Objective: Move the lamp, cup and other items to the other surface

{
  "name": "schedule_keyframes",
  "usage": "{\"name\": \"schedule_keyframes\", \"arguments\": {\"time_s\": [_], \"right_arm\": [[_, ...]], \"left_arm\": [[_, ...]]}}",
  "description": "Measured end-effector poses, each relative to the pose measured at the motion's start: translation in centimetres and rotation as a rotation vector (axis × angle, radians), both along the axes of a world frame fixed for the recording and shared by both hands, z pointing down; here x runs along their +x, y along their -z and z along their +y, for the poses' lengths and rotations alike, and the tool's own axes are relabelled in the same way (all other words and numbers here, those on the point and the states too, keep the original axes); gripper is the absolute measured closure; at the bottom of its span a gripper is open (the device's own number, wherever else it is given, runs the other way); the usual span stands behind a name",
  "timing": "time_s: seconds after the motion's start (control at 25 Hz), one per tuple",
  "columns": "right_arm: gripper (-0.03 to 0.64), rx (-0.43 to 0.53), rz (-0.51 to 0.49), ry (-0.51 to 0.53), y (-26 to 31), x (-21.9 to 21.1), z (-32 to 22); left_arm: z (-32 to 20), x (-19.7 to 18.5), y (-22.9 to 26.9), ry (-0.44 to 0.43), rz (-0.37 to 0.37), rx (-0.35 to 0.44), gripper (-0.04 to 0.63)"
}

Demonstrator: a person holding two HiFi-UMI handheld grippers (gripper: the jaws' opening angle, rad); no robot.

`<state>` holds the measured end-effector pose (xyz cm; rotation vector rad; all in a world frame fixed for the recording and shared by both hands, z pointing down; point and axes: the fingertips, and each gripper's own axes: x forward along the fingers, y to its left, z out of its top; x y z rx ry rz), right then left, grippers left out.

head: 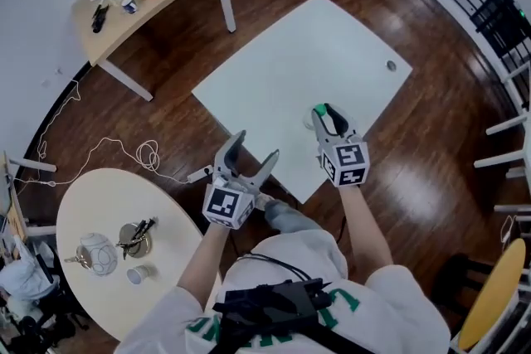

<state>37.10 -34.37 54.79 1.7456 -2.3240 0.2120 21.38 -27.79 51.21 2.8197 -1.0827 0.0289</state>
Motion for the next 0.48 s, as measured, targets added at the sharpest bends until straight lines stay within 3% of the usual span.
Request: {"name": "schedule_keyframes", "arguments": {"time_s": [0.24,0.48], "right_arm": [[0.469,0.028,0.044,-0.112,-0.8,7.0,-3.7],[0.469,0.018,0.040,-0.162,-1.9,10.4,-6.2]], "left_arm": [[-4.1,6.6,-1.9,-0.127,0.017,-0.021,0.249],[-6.0,10.8,-3.4,-0.229,-0.009,0.002,0.249]]}}
